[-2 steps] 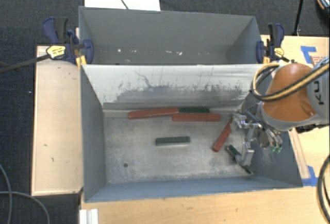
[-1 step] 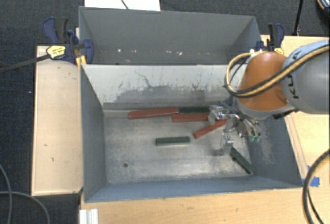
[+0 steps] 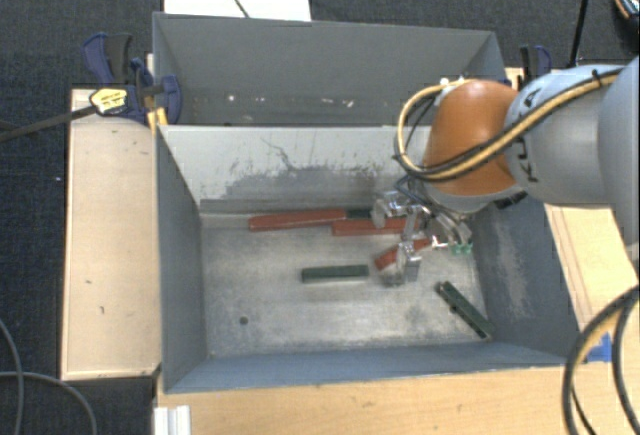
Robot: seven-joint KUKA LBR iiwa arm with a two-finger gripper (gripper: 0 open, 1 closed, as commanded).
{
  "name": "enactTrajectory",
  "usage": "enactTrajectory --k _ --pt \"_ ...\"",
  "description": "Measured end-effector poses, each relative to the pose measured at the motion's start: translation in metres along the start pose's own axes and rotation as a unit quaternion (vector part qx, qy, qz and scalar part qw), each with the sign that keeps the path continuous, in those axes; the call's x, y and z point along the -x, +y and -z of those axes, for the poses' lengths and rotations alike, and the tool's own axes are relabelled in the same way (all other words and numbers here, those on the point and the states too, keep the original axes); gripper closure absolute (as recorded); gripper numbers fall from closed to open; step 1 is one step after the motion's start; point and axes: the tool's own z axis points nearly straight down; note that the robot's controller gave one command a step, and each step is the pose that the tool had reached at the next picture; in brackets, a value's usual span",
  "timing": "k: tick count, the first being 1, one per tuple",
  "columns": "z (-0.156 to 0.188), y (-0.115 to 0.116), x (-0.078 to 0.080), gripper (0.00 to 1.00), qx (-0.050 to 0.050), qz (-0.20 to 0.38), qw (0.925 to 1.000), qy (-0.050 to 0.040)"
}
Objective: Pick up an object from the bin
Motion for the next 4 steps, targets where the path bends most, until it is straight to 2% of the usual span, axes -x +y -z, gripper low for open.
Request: enactTrajectory --k 1,2,3,4 --pt "0.002 -0.002 0.0 1.0 -0.001 -0.001 1.0 -0.0016" --pt "0.088 -0.016 -0.013 1.0 -0.002 0.007 1.0 -0.0021" --pt "0.083 -0.015 -0.015 0.0 -0.001 0.008 1.0 0.002" --pt "-0.005 0.008 0.001 0.0 0.001 0.017 0.9999 0.0034"
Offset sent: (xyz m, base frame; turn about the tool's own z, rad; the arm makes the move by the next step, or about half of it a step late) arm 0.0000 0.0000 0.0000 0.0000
